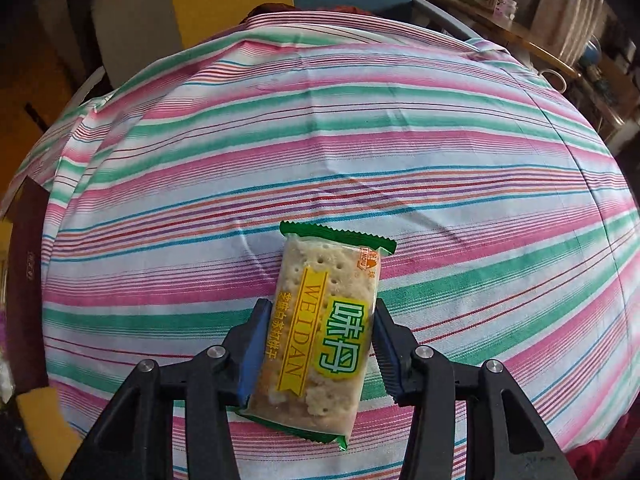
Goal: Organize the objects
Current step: 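Lower the yellow sponge into the gold box and open the left gripper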
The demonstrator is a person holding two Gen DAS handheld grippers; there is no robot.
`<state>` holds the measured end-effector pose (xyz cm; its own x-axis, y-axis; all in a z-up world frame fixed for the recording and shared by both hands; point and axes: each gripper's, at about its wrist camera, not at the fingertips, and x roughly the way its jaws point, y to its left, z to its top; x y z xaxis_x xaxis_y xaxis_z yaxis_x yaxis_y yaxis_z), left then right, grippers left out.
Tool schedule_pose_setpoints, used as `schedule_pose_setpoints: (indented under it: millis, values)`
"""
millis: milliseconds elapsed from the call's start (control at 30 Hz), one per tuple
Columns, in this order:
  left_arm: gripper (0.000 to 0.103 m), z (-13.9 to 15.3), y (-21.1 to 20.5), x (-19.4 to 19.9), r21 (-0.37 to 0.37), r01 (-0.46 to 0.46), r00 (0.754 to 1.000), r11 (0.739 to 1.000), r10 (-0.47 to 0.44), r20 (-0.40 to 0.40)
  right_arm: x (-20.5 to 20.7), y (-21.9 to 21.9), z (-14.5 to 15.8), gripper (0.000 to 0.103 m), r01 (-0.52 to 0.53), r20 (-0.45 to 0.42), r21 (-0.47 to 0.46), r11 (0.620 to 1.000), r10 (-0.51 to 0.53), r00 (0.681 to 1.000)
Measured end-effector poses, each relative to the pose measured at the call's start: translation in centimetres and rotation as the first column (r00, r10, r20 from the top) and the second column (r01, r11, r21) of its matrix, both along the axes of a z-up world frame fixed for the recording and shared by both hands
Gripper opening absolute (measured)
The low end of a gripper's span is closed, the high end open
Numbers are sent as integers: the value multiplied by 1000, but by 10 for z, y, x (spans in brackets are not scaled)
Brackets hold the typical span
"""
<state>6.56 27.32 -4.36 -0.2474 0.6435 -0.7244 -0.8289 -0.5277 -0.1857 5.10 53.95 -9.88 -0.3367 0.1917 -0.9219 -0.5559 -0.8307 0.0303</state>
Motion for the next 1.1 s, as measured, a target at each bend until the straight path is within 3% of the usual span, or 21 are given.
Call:
schedule_pose_setpoints:
  millis: [133, 233, 300, 433, 700, 833, 967, 1033, 1100]
  values:
    - [54, 16, -22, -9, 30, -55, 998, 998, 55, 14, -3, -4, -2, 50, -20, 12, 18, 1000, 20, 1000]
    - [54, 27, -45, -30, 67, -131, 989, 989, 126, 74, -3, -6, -2, 50, -29, 14, 19, 999, 29, 999]
    - [54, 31, -64, -52, 81, -208, 972, 975, 196, 128, -1, -7, -2, 50, -34, 15, 19, 999, 33, 999]
    - [54, 34, -95, -88, 75, -337, 935, 939, 324, 141, -5, -6, -4, 50, -49, 22, 29, 998, 48, 999]
    - [54, 32, -126, -149, 21, -477, 865, 879, 465, 186, -2, -10, -3, 50, -71, 28, 39, 997, 70, 997]
    - [54, 22, -127, -190, -14, -546, 808, 838, 530, 258, -4, -11, -4, 50, -75, 28, 39, 996, 74, 997]
    - [54, 3, -125, -227, -58, -616, 715, 786, 588, 379, -7, -11, -4, 50, -83, 28, 36, 996, 82, 996]
    - [54, -3, -118, -237, -81, -637, 696, 767, 617, 368, -3, -11, -3, 50, -85, 27, 34, 996, 84, 996]
    - [54, -10, -109, -248, -109, -633, 698, 767, 626, 347, -5, -11, -3, 50, -87, 25, 29, 996, 86, 996]
